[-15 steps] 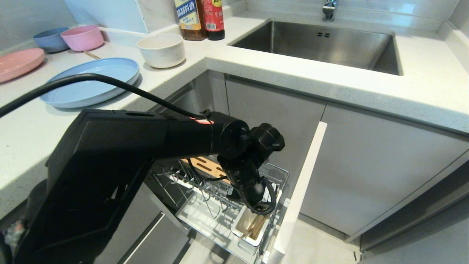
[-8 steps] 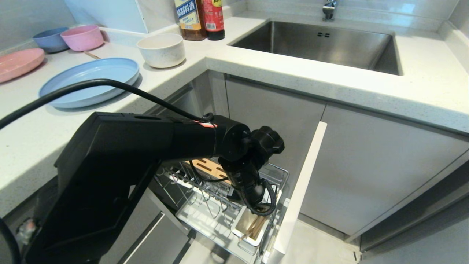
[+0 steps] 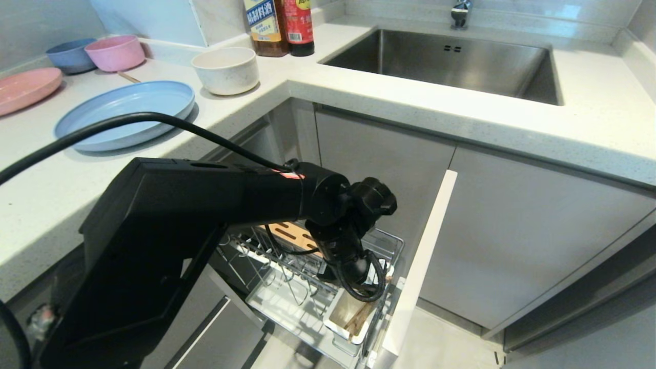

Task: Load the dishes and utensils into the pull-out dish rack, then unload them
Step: Pick up the fork and place it in the cupboard

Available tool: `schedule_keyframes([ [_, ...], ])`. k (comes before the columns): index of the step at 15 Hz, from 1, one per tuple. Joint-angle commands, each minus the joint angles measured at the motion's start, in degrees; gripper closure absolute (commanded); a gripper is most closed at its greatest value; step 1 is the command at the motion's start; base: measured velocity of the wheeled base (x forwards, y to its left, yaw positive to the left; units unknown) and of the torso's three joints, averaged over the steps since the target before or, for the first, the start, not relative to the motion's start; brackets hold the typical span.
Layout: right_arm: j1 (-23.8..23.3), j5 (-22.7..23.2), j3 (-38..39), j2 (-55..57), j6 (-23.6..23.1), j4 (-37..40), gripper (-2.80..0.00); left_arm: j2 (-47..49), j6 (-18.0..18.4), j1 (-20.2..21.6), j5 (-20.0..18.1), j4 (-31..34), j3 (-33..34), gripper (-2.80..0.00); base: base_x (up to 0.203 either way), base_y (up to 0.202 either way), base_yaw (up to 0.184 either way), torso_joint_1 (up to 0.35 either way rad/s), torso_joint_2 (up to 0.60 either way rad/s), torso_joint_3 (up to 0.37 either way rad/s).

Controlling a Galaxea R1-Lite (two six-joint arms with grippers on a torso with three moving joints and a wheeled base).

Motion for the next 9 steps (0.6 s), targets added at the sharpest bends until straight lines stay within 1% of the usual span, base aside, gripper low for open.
schedule_keyframes([
  [1, 0.0, 0.0, 0.1, 0.0, 0.0, 0.0, 0.00, -0.3, -0.2, 0.0, 0.1, 0.3, 0.0, -2.80, 0.000, 0.000, 0.000, 0.000, 0.00, 0.000],
  [6, 0.0, 0.0, 0.1, 0.0, 0.0, 0.0, 0.00, -2.4, -0.3, -0.1, 0.4, 0.4, 0.0, -2.80, 0.000, 0.000, 0.000, 0.000, 0.00, 0.000],
  [9, 0.0, 0.0, 0.1, 0.0, 0.0, 0.0, 0.00, -4.4, -0.6, -0.1, 3.6, 0.7, 0.1, -2.80, 0.000, 0.000, 0.000, 0.000, 0.00, 0.000],
])
